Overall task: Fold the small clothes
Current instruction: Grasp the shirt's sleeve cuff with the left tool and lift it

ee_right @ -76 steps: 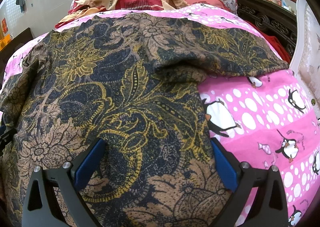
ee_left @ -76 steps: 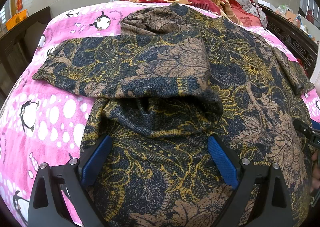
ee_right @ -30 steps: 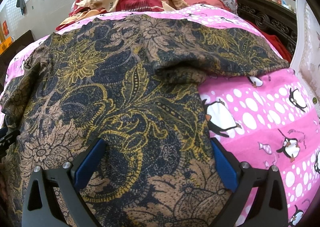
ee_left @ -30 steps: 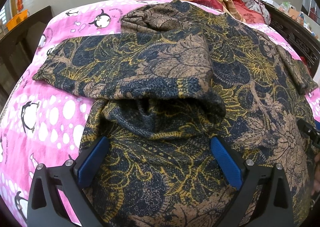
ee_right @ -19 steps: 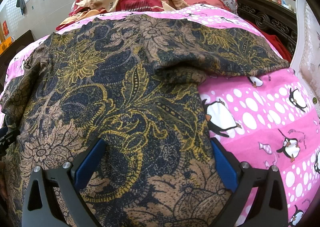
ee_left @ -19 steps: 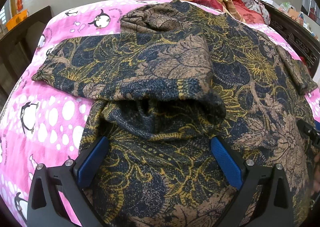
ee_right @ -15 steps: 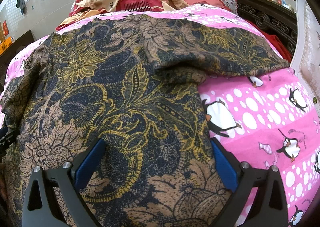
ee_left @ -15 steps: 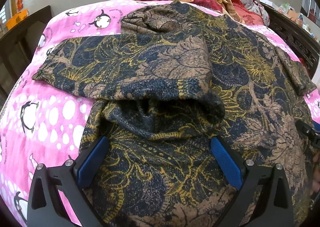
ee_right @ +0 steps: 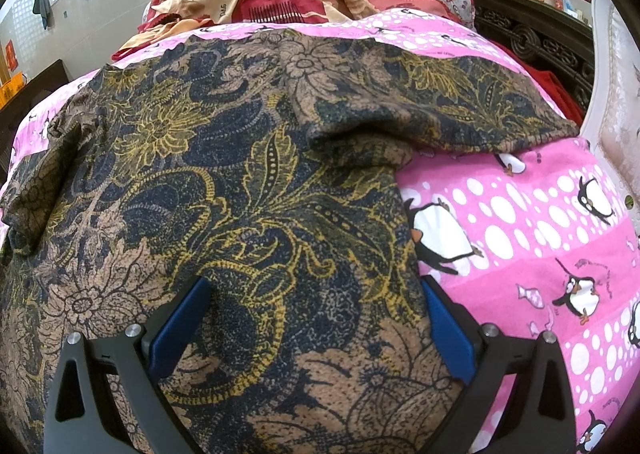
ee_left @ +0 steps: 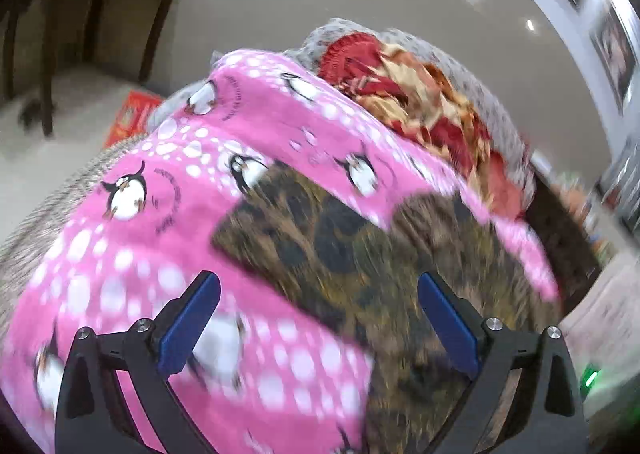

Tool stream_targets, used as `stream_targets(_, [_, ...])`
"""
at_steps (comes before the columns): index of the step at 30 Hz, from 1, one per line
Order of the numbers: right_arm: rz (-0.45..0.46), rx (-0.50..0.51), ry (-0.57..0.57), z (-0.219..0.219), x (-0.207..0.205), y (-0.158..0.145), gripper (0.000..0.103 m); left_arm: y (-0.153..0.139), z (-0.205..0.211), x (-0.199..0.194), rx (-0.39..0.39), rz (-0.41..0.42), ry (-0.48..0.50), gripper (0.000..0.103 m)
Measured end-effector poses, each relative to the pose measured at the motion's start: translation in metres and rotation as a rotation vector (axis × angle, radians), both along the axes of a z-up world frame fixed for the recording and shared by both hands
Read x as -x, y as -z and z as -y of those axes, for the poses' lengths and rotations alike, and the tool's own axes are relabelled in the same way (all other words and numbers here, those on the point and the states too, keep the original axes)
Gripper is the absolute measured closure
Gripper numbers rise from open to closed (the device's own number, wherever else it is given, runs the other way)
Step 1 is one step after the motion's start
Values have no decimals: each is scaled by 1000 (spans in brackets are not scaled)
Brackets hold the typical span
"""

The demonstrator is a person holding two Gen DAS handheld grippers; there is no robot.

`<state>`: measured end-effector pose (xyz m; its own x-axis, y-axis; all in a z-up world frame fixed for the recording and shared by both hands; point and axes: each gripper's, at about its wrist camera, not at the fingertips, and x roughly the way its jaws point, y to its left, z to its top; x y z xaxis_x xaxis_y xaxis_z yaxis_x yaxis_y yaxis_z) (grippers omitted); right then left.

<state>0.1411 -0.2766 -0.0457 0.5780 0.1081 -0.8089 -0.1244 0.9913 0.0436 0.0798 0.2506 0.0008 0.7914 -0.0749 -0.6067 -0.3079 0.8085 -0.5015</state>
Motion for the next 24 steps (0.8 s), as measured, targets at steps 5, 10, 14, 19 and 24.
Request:
stream_targets(5, [0, 0, 0, 0, 0, 0, 0, 40, -37, -38, 231, -108, -8, 23])
stream_targets(10, [-1, 5, 0, -2, 0, -1, 0, 42, -44, -51, 278, -57, -30, 20])
stream_targets(14, [-1, 7, 0, -3, -1, -1, 0, 35, -43, -68, 305, -51, -24, 51])
stream_targets(19, [-1, 8, 0, -4, -1, -1, 0, 27, -27, -86, 127, -148, 35, 98])
stream_targets(24, [-3, 1, 1, -6, -3, -1, 0, 11, -19, -76, -38, -152, 7, 103])
